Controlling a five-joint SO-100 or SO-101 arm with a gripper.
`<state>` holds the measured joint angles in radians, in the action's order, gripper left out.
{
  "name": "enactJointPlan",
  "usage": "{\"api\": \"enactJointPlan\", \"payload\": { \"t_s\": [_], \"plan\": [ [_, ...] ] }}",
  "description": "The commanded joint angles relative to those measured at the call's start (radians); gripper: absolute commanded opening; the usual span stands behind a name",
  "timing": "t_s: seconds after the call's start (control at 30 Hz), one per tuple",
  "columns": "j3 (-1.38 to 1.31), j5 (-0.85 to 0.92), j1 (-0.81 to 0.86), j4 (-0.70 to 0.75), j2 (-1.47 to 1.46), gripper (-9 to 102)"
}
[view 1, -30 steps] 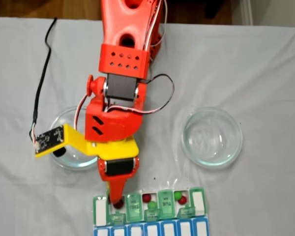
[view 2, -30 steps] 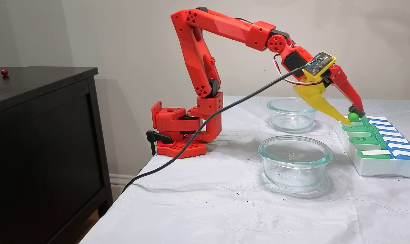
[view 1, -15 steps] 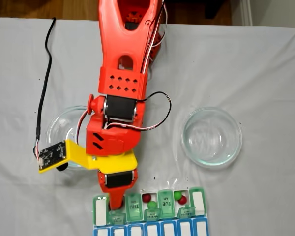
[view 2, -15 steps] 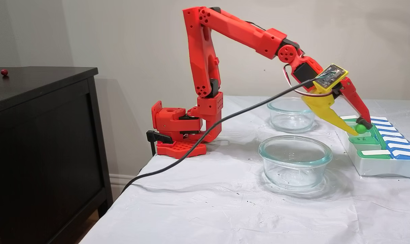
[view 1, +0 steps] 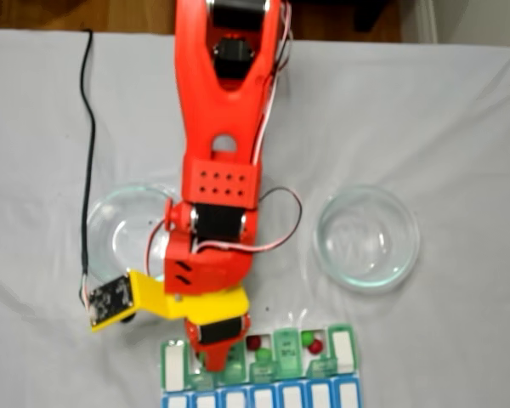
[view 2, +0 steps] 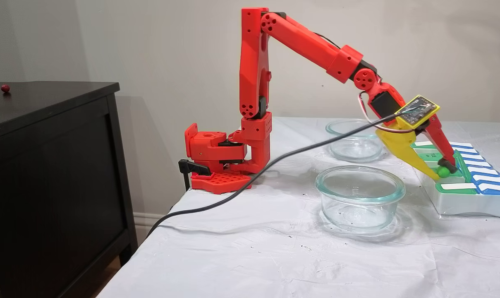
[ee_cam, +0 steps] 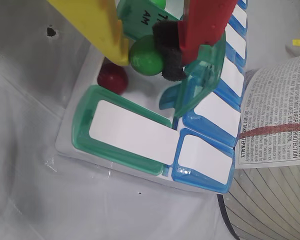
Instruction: Sort medicines into box.
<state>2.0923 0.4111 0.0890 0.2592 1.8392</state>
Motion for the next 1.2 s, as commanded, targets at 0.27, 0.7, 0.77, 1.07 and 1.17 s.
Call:
{"api": "enactJointPlan", "payload": {
  "t_s": [0.27,0.7,0.77,1.07,1.17],
  "plan": [
    [-0.097,0.025,0.017,-0.046,0.052,1],
    [0.014,0.051,0.014,-0.037,0.175,21],
    [0.028,0.051,0.015,-0.035,0.198,22],
    [0.109,0.091,0.020,0.071,0.434,0],
    [0.167,0.066,-0.002,0.061,0.551,0]
  ]
}}
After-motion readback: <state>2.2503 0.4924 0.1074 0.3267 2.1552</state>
